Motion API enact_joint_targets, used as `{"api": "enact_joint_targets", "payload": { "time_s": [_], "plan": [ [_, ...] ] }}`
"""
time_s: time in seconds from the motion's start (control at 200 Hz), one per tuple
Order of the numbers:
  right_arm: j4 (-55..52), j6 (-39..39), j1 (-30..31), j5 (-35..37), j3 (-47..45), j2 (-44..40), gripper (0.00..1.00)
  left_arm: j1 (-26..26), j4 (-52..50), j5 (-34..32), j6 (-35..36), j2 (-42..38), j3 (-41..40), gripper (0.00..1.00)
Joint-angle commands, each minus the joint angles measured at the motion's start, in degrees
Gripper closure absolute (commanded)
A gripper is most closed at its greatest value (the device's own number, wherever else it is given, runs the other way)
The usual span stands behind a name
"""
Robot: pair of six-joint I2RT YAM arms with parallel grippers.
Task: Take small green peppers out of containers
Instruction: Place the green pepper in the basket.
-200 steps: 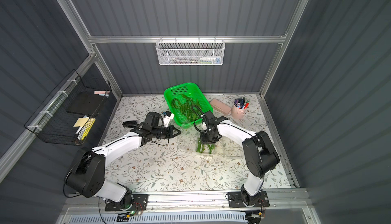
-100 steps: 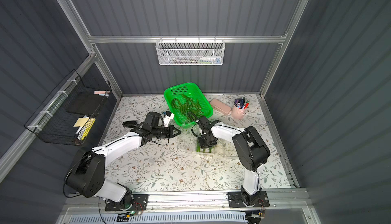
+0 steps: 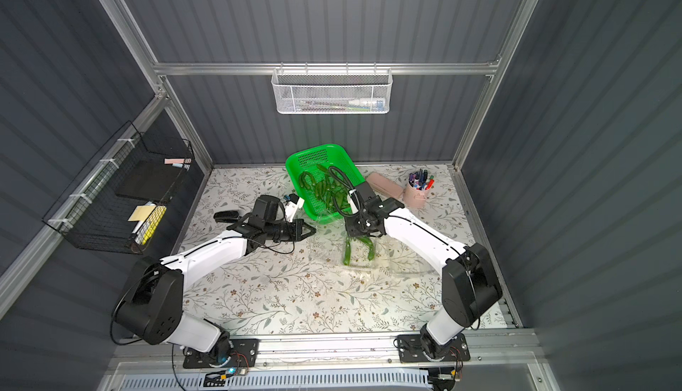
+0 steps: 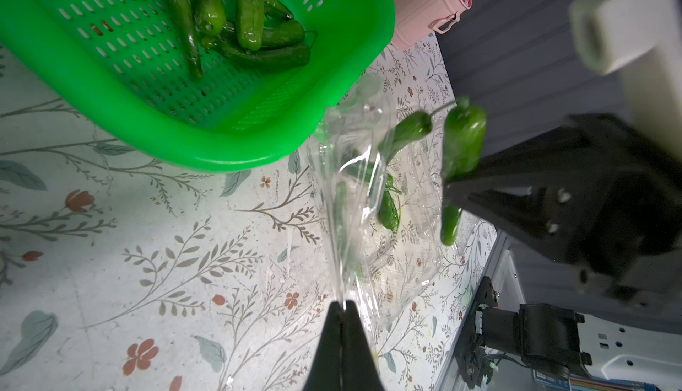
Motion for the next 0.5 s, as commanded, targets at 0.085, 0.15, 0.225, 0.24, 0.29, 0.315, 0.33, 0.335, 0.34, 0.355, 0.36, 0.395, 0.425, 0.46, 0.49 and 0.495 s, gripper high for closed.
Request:
{"api": "enact_joint_targets", "payload": {
  "time_s": [0.085,0.15,0.225,0.24,0.29,0.315,0.33,0.335,0.34,0.355,0.36,0.395,0.425,0.46,0.49,0.495],
  "plan": [
    [4.8,-3.4,-2.6,0.0,24.3,15.1,0.91,0.4,-0.1,0.4,0.5,0.2,1.2,1.0],
    [0.2,-3.7,-3.2,0.0,35.7,21.9,0.74,0.3,-0.1,0.4,0.5,0.3,1.6,1.0],
    [-7.8,-3.7,-3.5,0.4,46.6,27.2,0.63,0.4,-0.7,0.3,0.9,0.6,2.3,1.0],
    [-9.0,-3.6,-3.5,0.4,47.9,27.7,0.62,0.3,-0.8,0.2,1.0,0.6,2.4,1.0],
    [-12.0,-3.5,-3.5,-0.2,48.5,27.5,0.62,0.3,-1.0,0.0,1.2,0.7,2.7,1.0],
    [-11.8,-3.5,-3.5,-0.6,46.8,26.4,0.62,0.3,-1.0,0.0,1.2,0.8,2.7,1.0],
    [-11.5,-3.4,-3.4,-0.9,45.3,25.6,0.62,0.3,-1.0,0.1,1.2,0.8,2.7,1.0],
    [-11.4,-3.4,-3.5,-0.9,44.8,25.3,0.62,0.3,-1.0,0.1,1.2,0.8,2.7,1.0],
    [-11.2,-3.3,-3.4,-1.0,44.2,24.9,0.62,0.3,-1.0,0.1,1.2,0.8,2.7,1.0],
    [-10.6,-3.1,-3.4,-1.1,42.2,23.8,0.62,0.3,-0.9,0.1,1.2,0.9,2.7,1.0],
    [-10.4,-3.0,-3.5,-1.1,41.5,23.5,0.62,0.3,-0.9,0.1,1.2,0.9,2.6,1.0],
    [-8.4,-2.4,-3.4,-1.5,35.9,20.4,0.62,0.3,-0.7,0.2,1.0,0.9,2.6,1.0],
    [-6.1,-1.8,-3.4,-2.0,30.4,17.5,0.62,0.3,-0.4,0.2,1.0,1.0,2.4,1.0],
    [-3.7,-0.6,-3.5,-2.3,24.0,14.1,0.62,0.3,-0.3,0.2,1.0,1.0,2.2,1.0],
    [-1.6,0.8,-3.5,-2.7,18.5,11.2,0.62,0.3,-0.2,0.3,1.0,1.0,2.1,1.0],
    [-1.2,0.9,-3.4,-2.8,17.6,10.7,0.62,0.3,-0.2,0.2,1.0,1.0,2.1,1.0]
  ]
}}
